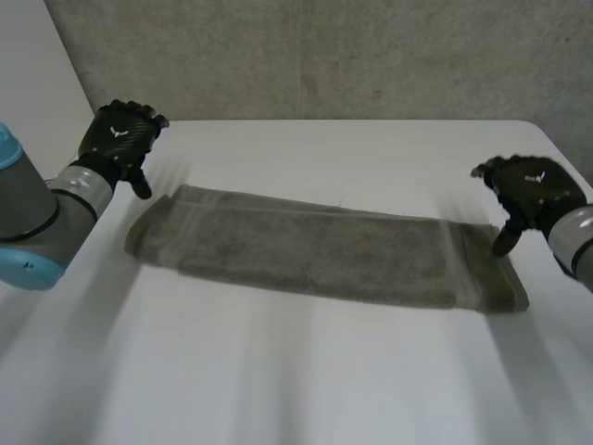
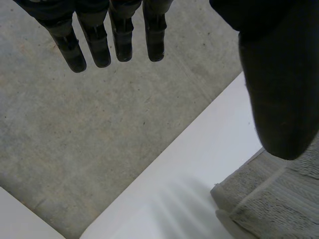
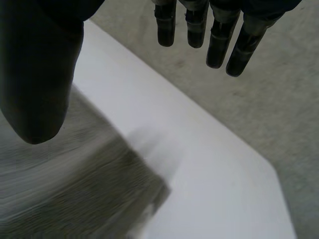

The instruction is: Fold the towel.

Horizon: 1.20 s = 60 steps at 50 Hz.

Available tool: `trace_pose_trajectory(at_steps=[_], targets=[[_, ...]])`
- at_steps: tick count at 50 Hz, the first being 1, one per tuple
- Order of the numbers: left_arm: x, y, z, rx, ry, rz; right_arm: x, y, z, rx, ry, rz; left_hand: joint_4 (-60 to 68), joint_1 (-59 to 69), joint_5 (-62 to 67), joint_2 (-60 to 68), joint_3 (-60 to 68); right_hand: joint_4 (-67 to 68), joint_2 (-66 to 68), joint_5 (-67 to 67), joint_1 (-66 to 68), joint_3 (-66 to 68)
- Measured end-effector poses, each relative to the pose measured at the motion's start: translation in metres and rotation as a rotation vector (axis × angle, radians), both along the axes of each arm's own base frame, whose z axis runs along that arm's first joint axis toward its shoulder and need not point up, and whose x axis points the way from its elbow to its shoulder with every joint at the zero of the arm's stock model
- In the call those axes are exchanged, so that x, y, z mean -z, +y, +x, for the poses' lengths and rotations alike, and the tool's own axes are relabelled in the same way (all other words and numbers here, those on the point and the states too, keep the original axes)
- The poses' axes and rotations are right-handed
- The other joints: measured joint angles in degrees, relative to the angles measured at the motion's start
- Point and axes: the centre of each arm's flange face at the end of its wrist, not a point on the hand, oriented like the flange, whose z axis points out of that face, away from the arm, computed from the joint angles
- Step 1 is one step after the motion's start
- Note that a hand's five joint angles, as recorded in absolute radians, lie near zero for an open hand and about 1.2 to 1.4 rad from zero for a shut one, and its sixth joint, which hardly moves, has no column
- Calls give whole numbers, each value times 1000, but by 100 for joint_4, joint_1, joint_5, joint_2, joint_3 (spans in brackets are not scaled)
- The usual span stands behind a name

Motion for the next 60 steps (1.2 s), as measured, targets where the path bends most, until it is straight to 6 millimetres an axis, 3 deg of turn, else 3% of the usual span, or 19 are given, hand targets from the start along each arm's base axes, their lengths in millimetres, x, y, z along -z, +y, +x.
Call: trace_pose_trajectory(at_steps=[11,29,38,48,60], targets=[[37,1,6,-9,-21,100,30,28,0,-22,13,120,0,0,0,0,0,0,0,0,-1,0],[72,8,17,-35,-40,253,61,33,-6,-49,65,178,0,0,1,0,0,0,0,1,0,0],[78,8,35,-76,-43,328,75,31,-7,-51,80,199,0,17,313,80,0,0,71,116,143,0],[83,7,38,-85,-44,343,82,28,-7,-52,85,192,0,266,775,554,0,0,294,483,394,0],[65,14,49,-111,-38,351,83,28,-6,-54,87,195,0,266,776,575,0,0,444,639,535,0]])
